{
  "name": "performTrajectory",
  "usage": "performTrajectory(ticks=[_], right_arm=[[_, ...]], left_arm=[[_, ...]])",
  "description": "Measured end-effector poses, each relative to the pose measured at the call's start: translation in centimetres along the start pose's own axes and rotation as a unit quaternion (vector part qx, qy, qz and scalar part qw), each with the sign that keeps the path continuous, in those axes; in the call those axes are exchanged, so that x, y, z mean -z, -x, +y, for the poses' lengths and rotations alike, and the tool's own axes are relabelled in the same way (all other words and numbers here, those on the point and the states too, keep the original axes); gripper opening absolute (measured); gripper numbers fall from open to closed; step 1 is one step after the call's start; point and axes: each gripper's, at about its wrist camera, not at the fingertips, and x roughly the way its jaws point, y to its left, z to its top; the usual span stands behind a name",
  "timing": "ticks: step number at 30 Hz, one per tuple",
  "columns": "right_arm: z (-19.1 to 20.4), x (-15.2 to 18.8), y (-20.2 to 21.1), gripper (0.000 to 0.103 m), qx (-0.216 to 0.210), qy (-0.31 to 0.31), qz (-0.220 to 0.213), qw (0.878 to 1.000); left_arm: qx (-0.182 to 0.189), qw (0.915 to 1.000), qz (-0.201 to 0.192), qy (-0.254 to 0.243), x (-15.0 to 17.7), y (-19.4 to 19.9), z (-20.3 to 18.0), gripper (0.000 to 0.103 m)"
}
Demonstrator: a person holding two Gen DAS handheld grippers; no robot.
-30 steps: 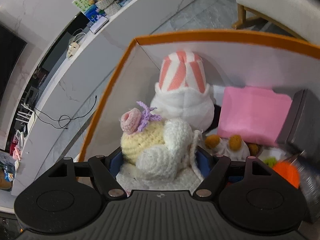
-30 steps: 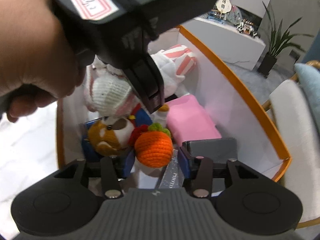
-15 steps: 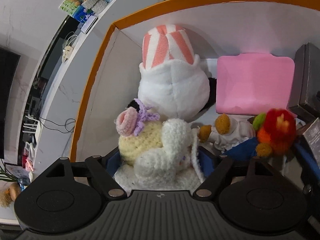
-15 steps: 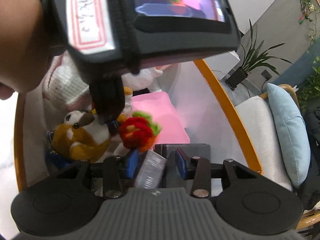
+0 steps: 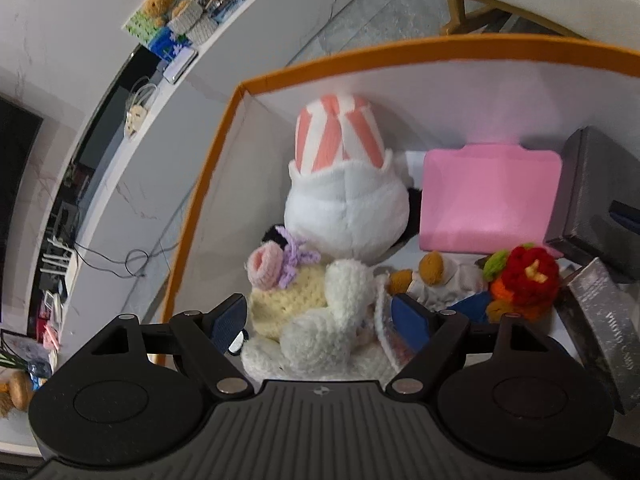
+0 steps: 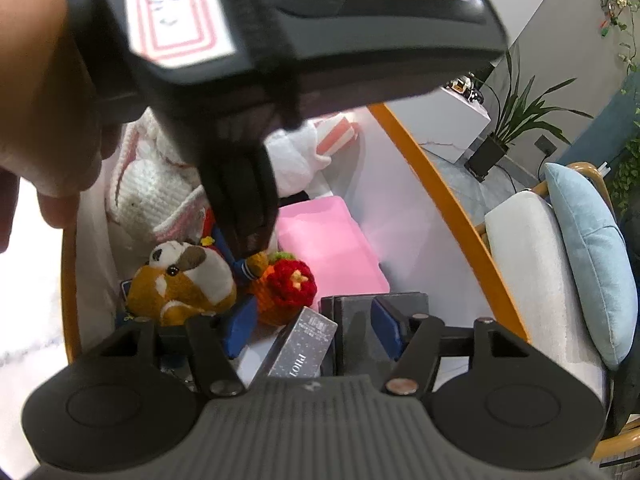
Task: Organize objects
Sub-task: 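Carry the crocheted bunny and orange into the orange box and open both grippers, then move both grippers back out of the orange box toward the table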
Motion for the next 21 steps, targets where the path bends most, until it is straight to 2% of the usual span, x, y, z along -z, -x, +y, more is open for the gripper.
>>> performTrajectory(ticks=[9,21], right_arm=[[-0.6,-0.3,1.3,0.067,0.005,-0.009,-0.013,1.0],[-0.6,-0.5,3.8,0.067,0.014,-0.018,-0.035,0.999]], left_arm=[[-0.019,0.9995,-0.027,0.002,0.0,2.6,1.0,0.094],[-0.039,0.9982,-0.043,0.01,0.6,5.8,2.8,0.094]])
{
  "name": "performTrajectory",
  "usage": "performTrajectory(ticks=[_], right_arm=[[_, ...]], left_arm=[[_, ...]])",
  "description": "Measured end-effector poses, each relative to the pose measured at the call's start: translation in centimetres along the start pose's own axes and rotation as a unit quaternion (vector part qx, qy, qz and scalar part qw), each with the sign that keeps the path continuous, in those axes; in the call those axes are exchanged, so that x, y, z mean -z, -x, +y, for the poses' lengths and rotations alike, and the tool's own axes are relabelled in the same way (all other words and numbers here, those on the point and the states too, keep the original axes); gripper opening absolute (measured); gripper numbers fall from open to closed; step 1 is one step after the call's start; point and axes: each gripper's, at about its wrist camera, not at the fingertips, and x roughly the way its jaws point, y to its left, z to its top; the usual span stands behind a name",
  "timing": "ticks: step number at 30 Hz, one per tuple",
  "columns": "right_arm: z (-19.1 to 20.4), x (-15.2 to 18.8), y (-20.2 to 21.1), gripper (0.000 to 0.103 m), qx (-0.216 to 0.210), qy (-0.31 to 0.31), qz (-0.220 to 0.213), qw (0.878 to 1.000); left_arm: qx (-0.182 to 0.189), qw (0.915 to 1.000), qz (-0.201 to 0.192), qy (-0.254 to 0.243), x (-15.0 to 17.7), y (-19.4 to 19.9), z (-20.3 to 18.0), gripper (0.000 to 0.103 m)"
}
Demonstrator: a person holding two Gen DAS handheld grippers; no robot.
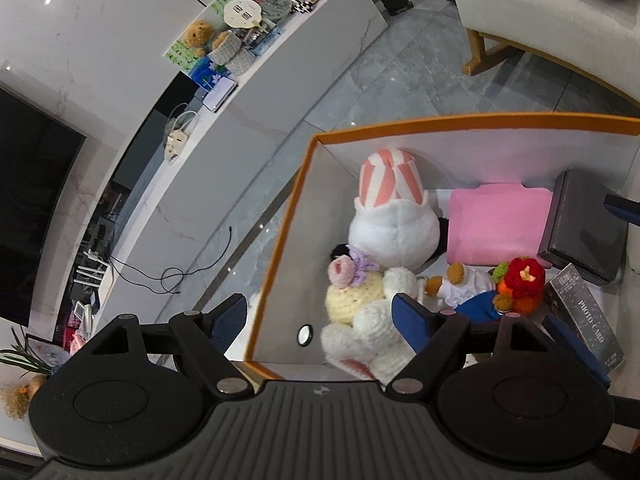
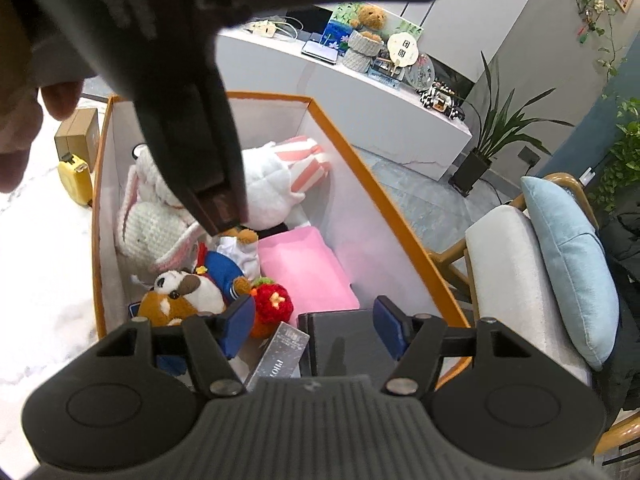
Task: Organize objects
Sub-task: 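Move both grippers back out of the orange box toward the table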
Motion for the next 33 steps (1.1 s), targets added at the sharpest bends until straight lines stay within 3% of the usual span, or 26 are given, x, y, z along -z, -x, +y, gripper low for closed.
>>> performTrajectory(ticks=[17,33], right_arm=[[0.8,-1.3,3.5,0.067,0.011,0.003,-0.053,0.999],[5.6,-2.5,5.5,0.068,-0.034,0.055,-0.123,0.99]], left_arm=[[-0.031,0.9981,-0.038,0.037,2.7,2.8,4.2,0.094],[-0.044,0.9902,-0.006,0.133,9.0,-0.8,10.4,0.094]])
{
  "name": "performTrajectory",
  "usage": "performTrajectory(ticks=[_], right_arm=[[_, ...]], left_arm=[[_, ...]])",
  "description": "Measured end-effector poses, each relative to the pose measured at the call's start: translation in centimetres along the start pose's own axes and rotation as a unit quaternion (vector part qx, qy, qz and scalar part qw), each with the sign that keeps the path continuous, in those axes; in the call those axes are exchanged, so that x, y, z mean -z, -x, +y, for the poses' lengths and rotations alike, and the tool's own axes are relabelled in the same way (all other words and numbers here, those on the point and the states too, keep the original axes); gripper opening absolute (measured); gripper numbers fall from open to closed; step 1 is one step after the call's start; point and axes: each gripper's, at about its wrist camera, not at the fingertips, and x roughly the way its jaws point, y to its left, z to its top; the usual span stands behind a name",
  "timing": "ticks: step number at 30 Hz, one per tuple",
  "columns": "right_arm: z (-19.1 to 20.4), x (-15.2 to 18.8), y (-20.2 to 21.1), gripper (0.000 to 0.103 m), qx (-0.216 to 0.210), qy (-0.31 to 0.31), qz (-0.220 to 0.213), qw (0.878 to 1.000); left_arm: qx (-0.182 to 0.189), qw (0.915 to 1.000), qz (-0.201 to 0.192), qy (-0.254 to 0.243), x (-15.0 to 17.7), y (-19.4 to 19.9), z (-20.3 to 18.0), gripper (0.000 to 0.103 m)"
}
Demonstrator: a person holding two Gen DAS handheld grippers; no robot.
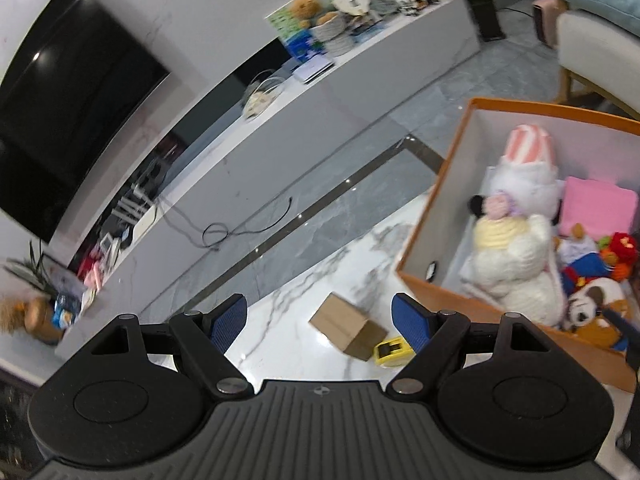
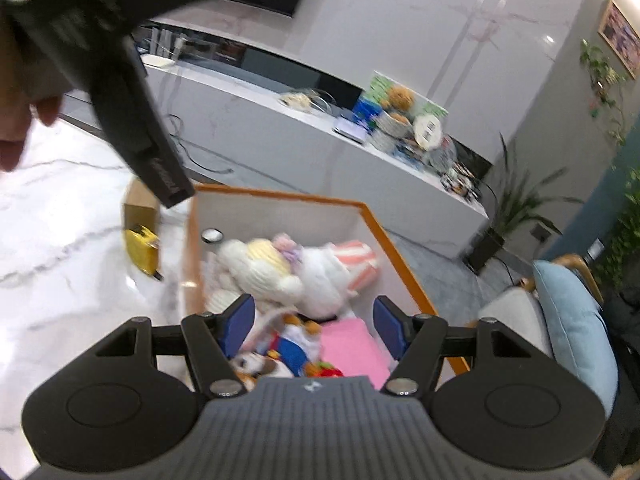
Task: Organize objects
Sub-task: 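Move both grippers back out of the orange box toward the table, then grasp the small cardboard box with the left gripper while the right gripper approaches the yellow tape measure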
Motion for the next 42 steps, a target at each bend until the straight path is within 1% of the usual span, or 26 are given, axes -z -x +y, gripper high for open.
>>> performTrajectory(ticks=[3,8,12,18,24,29,33,35,39,40,42], right_arm=[[1.5,-0.3,0.4,0.068,-0.019,0.03,-0.024,0.999],[4.0,-0.4,0.4,0.068,-0.057,0.069,-0.051,0.995],[5.7,-0.5,-0.2,0.069,-0.079,0.083,-0.055,0.992],[7.5,-0.9,-1.9,0.069,-0.099,0.085,-0.045,0.99],[9.1,-1.0,-3.0,0.069,-0.118,0.089,-0.042,0.988],[10.7,-0.9,-3.9,0.069,-0.119,0.105,-0.064,0.985],[12.1,-1.0,-4.8,0.069,-0.119,0.106,-0.071,0.985],[12.8,-1.1,-5.2,0.069,-0.116,0.106,-0.072,0.985],[13.6,-1.3,-6.3,0.069,-0.114,0.088,-0.069,0.987],[13.8,-1.3,-6.5,0.069,-0.114,0.085,-0.07,0.987],[13.9,-1.3,-6.9,0.069,-0.115,0.081,-0.071,0.987]], left_arm=[[0.004,0.9998,0.01,0.016,0.6,-0.8,1.0,0.094],[0.004,0.9994,0.018,0.031,1.4,-1.9,2.0,0.094],[0.007,0.9991,0.022,0.035,1.8,-2.9,2.5,0.094],[0.014,0.9987,0.031,0.038,2.2,-4.7,2.7,0.094],[0.04,0.9955,0.042,0.076,2.4,-6.6,3.2,0.094],[0.053,0.9916,0.055,0.104,2.6,-8.2,3.7,0.094],[0.057,0.9861,0.054,0.146,3.2,-9.1,4.8,0.094],[0.07,0.9804,0.053,0.176,3.5,-9.4,5.5,0.094],[0.102,0.964,0.061,0.238,4.3,-10.4,7.1,0.093],[0.106,0.9614,0.064,0.246,4.4,-10.6,7.3,0.093],[0.106,0.9598,0.066,0.251,4.6,-11.0,7.6,0.093]])
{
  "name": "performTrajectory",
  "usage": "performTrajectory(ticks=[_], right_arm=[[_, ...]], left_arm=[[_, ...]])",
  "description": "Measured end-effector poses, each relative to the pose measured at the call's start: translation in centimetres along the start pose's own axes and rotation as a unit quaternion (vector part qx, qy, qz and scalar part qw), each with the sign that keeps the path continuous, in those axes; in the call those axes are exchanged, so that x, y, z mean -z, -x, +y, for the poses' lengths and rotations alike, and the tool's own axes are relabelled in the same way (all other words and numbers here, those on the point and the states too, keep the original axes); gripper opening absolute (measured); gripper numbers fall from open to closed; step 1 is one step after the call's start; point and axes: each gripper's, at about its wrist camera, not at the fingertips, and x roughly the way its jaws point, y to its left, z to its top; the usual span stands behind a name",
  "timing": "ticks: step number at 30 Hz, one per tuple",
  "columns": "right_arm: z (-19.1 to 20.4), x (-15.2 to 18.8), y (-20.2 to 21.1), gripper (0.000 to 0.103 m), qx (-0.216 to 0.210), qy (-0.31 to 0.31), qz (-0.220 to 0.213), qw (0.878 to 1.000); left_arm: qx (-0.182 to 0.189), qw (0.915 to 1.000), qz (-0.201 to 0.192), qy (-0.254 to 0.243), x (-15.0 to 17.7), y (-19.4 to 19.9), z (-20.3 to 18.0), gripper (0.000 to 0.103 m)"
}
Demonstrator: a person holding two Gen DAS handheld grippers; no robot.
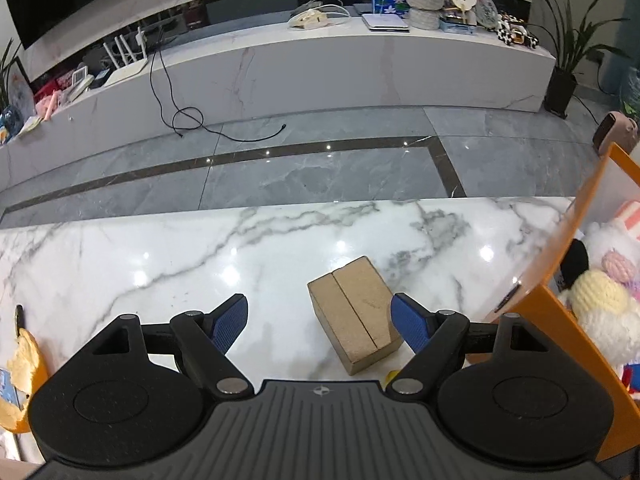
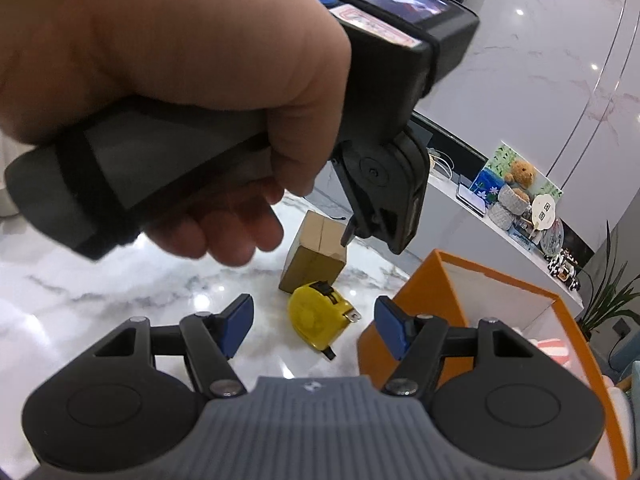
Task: Organize objects
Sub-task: 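Grasp the small cardboard box with the left gripper while the right gripper approaches the yellow tape measure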
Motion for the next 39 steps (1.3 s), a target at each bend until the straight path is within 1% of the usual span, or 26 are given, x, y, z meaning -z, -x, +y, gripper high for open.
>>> performTrajectory(ticks=[5,8,11,14,22,24,25,26,28,29,30,31,34,37,39], right_arm=[[0.0,0.0,-1.5,0.069,0.001,0.0,0.01,1.0],[0.3,0.0,-2.2,0.073,0.011,0.007,0.012,1.0],[0.6,-0.4,-3.0,0.074,0.021,0.018,0.012,1.0],[0.5,-0.4,-3.9,0.074,0.018,0.008,0.018,1.0],[1.1,-0.4,-5.6,0.074,0.023,0.012,0.035,0.999],[1.2,-0.4,-5.8,0.074,0.029,0.016,0.037,0.999],[1.3,-0.4,-5.8,0.073,0.032,0.019,0.038,0.999],[1.4,-0.4,-5.8,0.072,0.034,0.022,0.038,0.998],[1.4,-0.5,-5.8,0.062,0.042,0.025,0.04,0.998],[1.3,-0.6,-5.7,0.06,0.044,0.025,0.041,0.998],[1.2,-0.7,-5.6,0.055,0.044,0.025,0.042,0.998],[1.1,-0.7,-5.5,0.05,0.046,0.026,0.042,0.998],[0.9,-0.9,-5.2,0.041,0.046,0.029,0.047,0.997],[0.8,-1.1,-4.8,0.035,0.041,0.036,0.054,0.997],[0.9,-1.2,-4.6,0.032,0.04,0.044,0.061,0.996]], left_arm=[[0.007,1.0,0.0,-0.004,0.1,-0.5,0.0,0.093],[0.011,0.9999,-0.004,-0.006,-0.2,-0.8,0.0,0.093],[0.009,0.9998,-0.007,-0.014,-0.6,-1.1,-0.2,0.093],[0.01,0.9998,-0.007,-0.018,-0.7,-1.3,-0.4,0.093],[0.031,0.9993,0.016,-0.013,-0.3,-2.6,-1.0,0.093],[0.04,0.999,0.018,-0.003,-0.1,-2.9,-0.7,0.092],[0.044,0.9988,0.021,0.003,0.0,-3.0,-0.5,0.091],[0.05,0.9984,0.025,0.008,0.0,-3.1,-0.3,0.085],[0.054,0.998,0.03,0.012,0.2,-3.1,0.0,0.076],[0.051,0.9982,0.03,0.01,0.3,-3.0,0.1,0.065],[0.046,0.9985,0.03,0.007,0.3,-3.0,0.2,0.057],[0.041,0.9987,0.03,0.004,0.4,-2.9,0.3,0.055],[0.038,0.9988,0.032,0.001,0.5,-2.8,0.9,0.055],[0.035,0.9988,0.036,0.001,0.8,-2.7,1.8,0.055],[0.032,0.9987,0.038,0.001,0.9,-2.6,2.4,0.055]])
